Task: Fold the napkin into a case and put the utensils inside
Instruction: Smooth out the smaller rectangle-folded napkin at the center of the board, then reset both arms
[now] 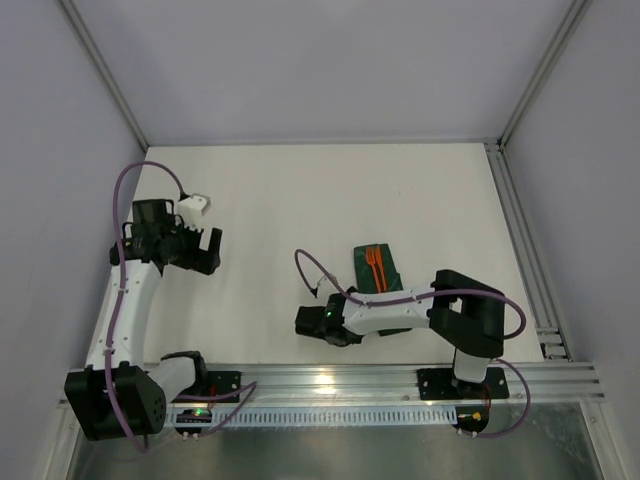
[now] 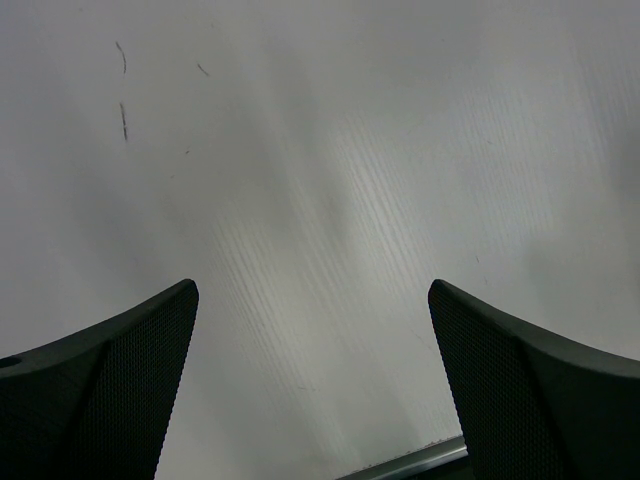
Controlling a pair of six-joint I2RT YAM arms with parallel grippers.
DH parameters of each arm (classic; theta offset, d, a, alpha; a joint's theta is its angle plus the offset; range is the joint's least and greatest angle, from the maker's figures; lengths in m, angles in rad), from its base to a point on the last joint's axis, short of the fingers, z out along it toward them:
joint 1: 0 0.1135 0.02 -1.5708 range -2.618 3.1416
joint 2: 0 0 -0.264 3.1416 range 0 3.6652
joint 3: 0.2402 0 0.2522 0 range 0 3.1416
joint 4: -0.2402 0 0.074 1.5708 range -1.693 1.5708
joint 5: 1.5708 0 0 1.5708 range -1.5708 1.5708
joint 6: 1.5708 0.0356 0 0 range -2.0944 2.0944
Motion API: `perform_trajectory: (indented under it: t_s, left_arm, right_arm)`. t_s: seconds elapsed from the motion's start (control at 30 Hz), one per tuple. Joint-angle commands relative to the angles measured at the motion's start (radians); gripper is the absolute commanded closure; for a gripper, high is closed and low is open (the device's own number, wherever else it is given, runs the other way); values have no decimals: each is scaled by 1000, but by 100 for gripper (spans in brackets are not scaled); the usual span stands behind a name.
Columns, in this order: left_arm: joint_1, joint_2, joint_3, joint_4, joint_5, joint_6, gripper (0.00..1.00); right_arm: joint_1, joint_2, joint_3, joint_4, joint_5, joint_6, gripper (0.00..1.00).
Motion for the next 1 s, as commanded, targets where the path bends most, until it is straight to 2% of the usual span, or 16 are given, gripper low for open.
perform_trajectory:
  t_s: [0.0, 0.07, 0.3, 0.33, 0.4, 0.63, 0.7, 0.73, 0.77, 0.83, 0.87, 0.97]
  left_arm:
    - [5, -11, 32, -3, 18, 9, 1]
    - [5, -9, 32, -3, 20, 9, 1]
    - [6, -8, 31, -3, 23, 13, 1]
    - [5, -8, 31, -1, 20, 12, 1]
    - [5, -8, 29, -1, 18, 13, 1]
    - [5, -8, 34, -1, 15, 16, 1]
    - [5, -5, 34, 8, 3, 12, 1]
    - [6, -5, 34, 11, -6, 6, 1]
    - [6, -2, 37, 14, -37, -2, 1]
    - [5, -2, 40, 26, -72, -23, 1]
    - [6, -5, 37, 32, -90, -29, 1]
    - [9, -11, 26, 46, -132, -42, 1]
  right_arm:
    - [9, -44, 0, 151, -128, 30, 42]
    - [9, -76, 1, 145, -126, 28, 40]
    - [9, -164, 31, 110, -120, 8, 20]
    - [9, -176, 34, 110, -119, 4, 12]
    - [4, -213, 37, 113, -122, -19, 3]
    - [-105, -348, -6, 163, -183, -92, 1]
    - [-221, -408, -47, 227, -210, -122, 1]
    - [-281, -485, -72, 260, -279, -136, 1]
    - [-412, -529, -96, 296, -316, -153, 1]
    - [-557, -657, -172, 387, -394, -191, 1]
    - [-696, -696, -189, 407, -401, -199, 1]
    - [-888, -807, -229, 424, -384, -211, 1]
